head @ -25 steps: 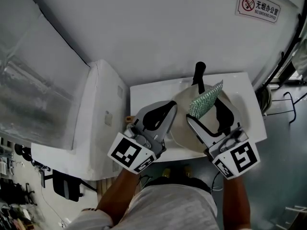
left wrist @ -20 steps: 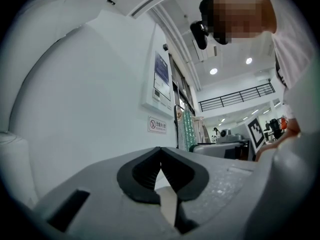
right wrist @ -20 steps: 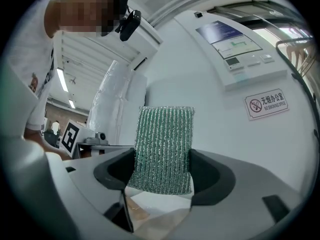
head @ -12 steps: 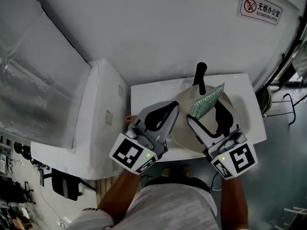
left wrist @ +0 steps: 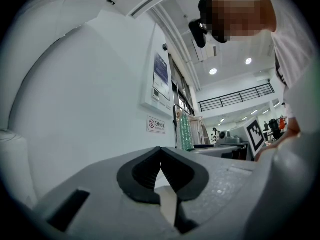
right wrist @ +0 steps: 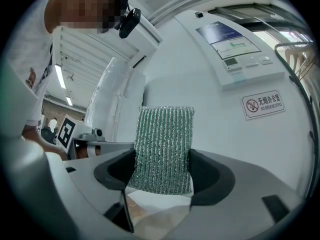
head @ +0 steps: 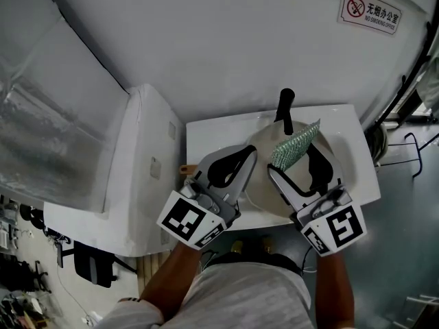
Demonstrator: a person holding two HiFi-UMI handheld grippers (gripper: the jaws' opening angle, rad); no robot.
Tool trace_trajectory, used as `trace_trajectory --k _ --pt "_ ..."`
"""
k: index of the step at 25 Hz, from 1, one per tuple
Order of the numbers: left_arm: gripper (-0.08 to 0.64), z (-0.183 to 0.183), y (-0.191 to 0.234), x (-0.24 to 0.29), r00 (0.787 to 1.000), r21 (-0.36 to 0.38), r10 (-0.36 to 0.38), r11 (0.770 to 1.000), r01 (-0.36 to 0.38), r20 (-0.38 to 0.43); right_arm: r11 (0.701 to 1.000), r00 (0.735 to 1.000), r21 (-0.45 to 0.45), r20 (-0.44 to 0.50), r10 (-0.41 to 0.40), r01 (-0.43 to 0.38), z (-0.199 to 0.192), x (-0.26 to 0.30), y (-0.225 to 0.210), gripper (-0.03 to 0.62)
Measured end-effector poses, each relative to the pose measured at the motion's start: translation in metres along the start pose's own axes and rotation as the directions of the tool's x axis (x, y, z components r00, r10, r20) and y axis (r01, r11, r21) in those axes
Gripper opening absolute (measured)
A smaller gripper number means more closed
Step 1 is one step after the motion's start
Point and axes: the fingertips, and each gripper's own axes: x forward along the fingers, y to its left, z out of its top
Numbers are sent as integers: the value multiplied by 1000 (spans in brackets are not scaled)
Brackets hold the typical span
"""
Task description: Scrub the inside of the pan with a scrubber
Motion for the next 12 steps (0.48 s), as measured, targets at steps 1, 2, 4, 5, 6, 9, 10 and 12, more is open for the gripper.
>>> trace_trajectory --k 1,2,4,5,6,9,10,12 --pt "15 0 -1 0 1000 -1 -1 1000 1 0 1000 1000 0 -1 -1 1 0 -1 0 339" --pt "15 0 -1 0 1000 -1 -2 1000 2 1 1000 1000 1 -2 -3 3 0 -1 0 339" --pt "15 1 -3 0 1000 -1 -3 1000 3 2 1000 1000 1 -5 -4 4 0 -3 0 339" --pt "15 1 -3 0 1000 -1 -3 1000 3 2 1000 1000 0 -6 -4 4 1 -3 0 339" --pt "15 2 -3 -1 1000 -1 -3 1000 3 2 1000 1000 0 -6 -4 4 1 -3 1 339" --pt "15 2 -4 -2 1000 -1 -4 1000 4 3 1000 1000 -1 -8 -4 4 1 -4 2 339" --pt "15 2 -5 -2 1000 -1 -4 1000 4 3 1000 1000 0 -8 -4 4 1 -4 2 339" --pt "15 2 -5 -2 1000 -1 -4 1000 4 3 1000 1000 1 -8 -4 4 1 -5 3 339"
